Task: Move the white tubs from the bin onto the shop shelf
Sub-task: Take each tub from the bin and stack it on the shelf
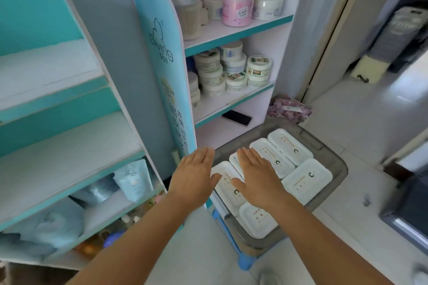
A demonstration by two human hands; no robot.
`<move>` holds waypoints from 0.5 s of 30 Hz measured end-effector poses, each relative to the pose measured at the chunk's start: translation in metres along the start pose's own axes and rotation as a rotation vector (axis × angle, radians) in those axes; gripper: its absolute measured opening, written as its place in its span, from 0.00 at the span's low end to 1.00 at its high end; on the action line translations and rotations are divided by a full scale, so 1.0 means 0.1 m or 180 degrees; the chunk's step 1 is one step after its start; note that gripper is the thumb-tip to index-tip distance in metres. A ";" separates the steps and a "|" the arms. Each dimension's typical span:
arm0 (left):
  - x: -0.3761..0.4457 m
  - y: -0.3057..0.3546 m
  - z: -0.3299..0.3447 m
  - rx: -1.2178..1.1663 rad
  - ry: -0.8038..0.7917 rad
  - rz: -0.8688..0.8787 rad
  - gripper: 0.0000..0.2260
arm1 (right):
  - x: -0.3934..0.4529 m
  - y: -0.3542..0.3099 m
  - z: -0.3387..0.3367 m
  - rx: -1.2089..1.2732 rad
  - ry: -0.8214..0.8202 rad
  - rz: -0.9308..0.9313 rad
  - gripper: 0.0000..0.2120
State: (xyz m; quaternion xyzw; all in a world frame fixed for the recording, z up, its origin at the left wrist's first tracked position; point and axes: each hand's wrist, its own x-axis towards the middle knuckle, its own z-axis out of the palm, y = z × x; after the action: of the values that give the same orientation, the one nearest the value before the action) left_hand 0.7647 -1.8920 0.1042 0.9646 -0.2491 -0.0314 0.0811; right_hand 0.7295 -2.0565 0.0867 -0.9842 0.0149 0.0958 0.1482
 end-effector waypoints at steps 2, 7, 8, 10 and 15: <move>0.17 0.19 0.20 -0.0029 -0.0103 -0.0095 0.29 | 0.06 0.31 0.05 0.0046 -0.0108 -0.0007 0.34; 0.46 0.65 0.73 -0.0263 -0.0552 -0.0491 0.29 | 0.25 1.09 0.18 0.0112 -0.0454 -0.0097 0.34; 0.49 0.73 0.85 -0.0309 -0.0658 -0.0600 0.29 | 0.28 1.23 0.21 0.0101 -0.0540 -0.0127 0.34; 0.52 0.88 1.10 -0.0389 -0.0872 -0.0821 0.28 | 0.34 1.48 0.29 0.0066 -0.0702 -0.0208 0.34; 0.46 1.11 1.61 -0.0461 -0.1354 -0.1231 0.28 | 0.44 1.85 0.60 -0.0005 -0.1140 -0.0460 0.32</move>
State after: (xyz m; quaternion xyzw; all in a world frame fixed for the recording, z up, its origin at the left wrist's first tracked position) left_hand 0.7360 -2.0326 -0.0361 0.9576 -0.0691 -0.2655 0.0882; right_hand 0.7504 -2.2158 -0.0319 -0.9500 -0.0825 0.2586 0.1541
